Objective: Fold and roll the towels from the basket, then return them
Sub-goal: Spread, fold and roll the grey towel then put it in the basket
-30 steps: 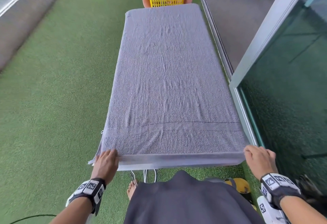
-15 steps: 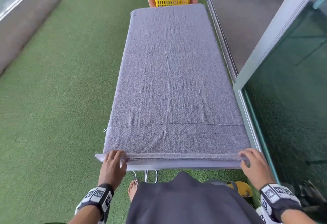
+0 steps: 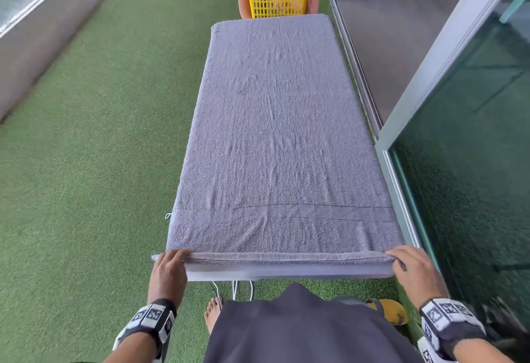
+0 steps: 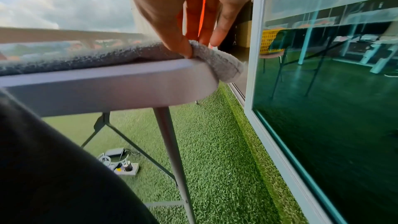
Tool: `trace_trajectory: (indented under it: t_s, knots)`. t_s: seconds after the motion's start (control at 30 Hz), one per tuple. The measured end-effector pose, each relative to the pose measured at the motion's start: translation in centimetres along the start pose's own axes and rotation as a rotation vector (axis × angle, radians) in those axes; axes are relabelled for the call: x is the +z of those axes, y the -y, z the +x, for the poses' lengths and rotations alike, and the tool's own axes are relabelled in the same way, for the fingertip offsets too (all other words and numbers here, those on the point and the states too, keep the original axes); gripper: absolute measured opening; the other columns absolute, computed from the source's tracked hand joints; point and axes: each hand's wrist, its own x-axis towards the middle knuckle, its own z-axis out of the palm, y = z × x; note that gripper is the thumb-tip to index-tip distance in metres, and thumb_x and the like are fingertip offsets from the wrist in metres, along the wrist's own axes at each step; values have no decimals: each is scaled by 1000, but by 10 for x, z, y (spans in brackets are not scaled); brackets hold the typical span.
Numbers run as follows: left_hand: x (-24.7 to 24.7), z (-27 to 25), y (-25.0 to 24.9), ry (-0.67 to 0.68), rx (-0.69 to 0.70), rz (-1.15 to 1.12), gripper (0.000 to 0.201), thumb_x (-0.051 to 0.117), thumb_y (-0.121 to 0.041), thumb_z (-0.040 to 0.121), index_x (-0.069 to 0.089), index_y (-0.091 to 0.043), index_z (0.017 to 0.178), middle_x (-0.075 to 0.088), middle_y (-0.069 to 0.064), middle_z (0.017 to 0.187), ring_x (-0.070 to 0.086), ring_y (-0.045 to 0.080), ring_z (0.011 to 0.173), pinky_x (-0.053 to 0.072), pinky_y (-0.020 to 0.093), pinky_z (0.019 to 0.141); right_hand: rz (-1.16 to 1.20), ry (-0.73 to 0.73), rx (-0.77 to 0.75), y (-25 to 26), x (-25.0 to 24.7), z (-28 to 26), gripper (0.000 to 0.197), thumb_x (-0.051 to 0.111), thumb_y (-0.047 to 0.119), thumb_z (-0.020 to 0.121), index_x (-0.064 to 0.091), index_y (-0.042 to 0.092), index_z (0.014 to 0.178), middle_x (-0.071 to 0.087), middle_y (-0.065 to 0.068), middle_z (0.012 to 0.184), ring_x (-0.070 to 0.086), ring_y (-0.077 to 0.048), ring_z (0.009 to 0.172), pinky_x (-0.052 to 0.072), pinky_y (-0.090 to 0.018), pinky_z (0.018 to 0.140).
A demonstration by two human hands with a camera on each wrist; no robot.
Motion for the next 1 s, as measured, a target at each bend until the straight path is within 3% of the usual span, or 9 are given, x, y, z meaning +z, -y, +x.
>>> trace_trajectory:
  t_s: [0.27,0.43,0.53,0.6,0.63,0.73,0.8,0.9,1.0]
  knots:
    - [0,8,0,49,-104,16,37,53,26,67,65,-3,86,62,10,78,53,26,72,44,36,64,37,-51,201,-5,-5,7,29,56,-15,78,70,1,99,63,-11,109,59,-30,91,40,-29,75]
    - [-5,14,4,-11,-73,3,26,69,17,67,68,-9,73,65,5,69,48,18,62,38,34,64,42,-58,160,-9,-9,13,25,59,-9,78,72,7,92,67,-9,100,54,-26,93,44,-36,82]
    - [-10,10,14,-25,-9,13,20,75,4,70,71,-15,73,68,-2,71,58,19,64,42,43,76,40,-74,106,-15,-10,9,25,62,-9,78,75,6,93,70,-8,99,57,-26,96,45,-38,90]
    - [-15,5,21,-32,30,31,8,64,-13,77,70,-18,74,68,-6,71,61,19,67,35,40,84,34,-70,79,-18,-10,5,25,65,-9,77,76,6,92,70,-8,96,58,-26,95,45,-41,91]
    - [-17,4,24,-18,30,32,14,55,-21,78,69,-20,74,67,-8,71,60,18,68,31,36,84,27,-74,64,-19,-10,3,24,66,-10,75,76,6,89,71,-7,93,59,-27,92,46,-41,90]
    - [-19,8,27,17,13,51,27,40,-30,83,63,-22,73,63,-11,72,55,17,71,22,32,82,-51,-101,36,-23,-9,6,20,69,-9,72,72,11,69,69,-5,74,60,-28,74,42,-40,82]
    - [-17,15,23,111,-42,94,29,32,-33,87,55,-25,72,59,-12,72,53,16,75,23,35,82,-136,-72,58,-19,-7,14,21,65,1,81,65,16,67,66,-1,72,55,-23,69,34,-36,83]
    - [-14,26,18,184,-180,179,13,49,-25,89,54,-25,101,57,-2,96,50,20,94,27,44,91,-211,-13,111,-13,-3,26,11,56,16,90,64,23,93,65,4,93,58,-20,87,29,-39,96]
    - [-11,25,8,90,-270,181,40,60,-10,81,48,-23,118,47,9,112,44,27,103,29,51,97,-240,-96,160,-7,-5,27,17,61,21,87,62,24,104,58,-4,112,52,-27,104,26,-42,97]
